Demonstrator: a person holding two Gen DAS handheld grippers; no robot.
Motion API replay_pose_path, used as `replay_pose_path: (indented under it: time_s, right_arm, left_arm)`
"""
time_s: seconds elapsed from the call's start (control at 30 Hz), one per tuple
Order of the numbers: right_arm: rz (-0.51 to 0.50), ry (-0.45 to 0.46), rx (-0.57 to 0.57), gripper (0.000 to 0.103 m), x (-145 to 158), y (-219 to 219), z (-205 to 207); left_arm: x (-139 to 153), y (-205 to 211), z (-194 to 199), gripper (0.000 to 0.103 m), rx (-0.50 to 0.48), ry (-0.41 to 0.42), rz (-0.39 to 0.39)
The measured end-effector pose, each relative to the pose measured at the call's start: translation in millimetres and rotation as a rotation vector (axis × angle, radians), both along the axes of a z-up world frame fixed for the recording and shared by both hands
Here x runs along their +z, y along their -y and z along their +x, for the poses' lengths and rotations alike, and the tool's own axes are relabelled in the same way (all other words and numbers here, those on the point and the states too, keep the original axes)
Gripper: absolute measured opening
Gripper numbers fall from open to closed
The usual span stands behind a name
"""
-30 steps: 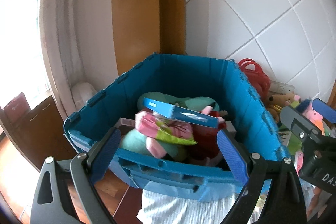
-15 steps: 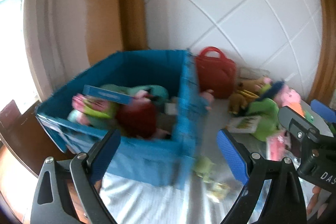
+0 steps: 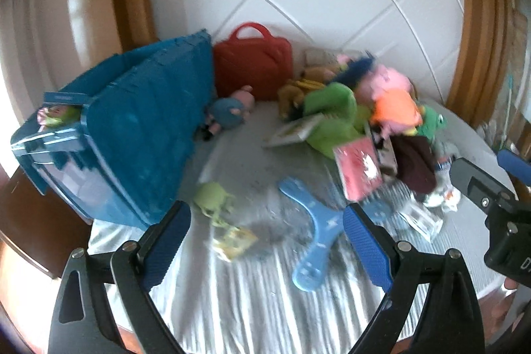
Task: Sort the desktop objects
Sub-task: 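Move both tools away from the crate back over the table pile, then grasp blue boomerang with left tool while right tool grasps white wipes packet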
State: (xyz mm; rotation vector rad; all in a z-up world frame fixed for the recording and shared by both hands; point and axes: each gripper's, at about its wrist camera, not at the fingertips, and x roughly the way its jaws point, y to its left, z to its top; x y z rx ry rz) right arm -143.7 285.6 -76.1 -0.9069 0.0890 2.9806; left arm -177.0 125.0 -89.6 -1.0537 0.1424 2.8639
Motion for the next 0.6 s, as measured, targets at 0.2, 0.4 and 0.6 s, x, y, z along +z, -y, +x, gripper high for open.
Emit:
replay_pose_path:
  time_s: [0.2, 0.4, 0.6]
  right_arm:
    - [-0.035, 0.061, -0.056, 0.103, -33, -42, -1]
    - [-0.052, 0.158, -0.126, 0.103, -79, -77, -15]
    - [-0.078, 0.220, -0.191, 0.103, -102, -105, -37]
  left_arm:
    - [-37, -33, -12, 0.094, -0.036, 0.082, -0.027]
    - [-85, -59, -40, 0.094, -0.071, 0.178, -0.025]
    - [-107, -82, -74, 0.094, -0.126, 0.221, -0.022]
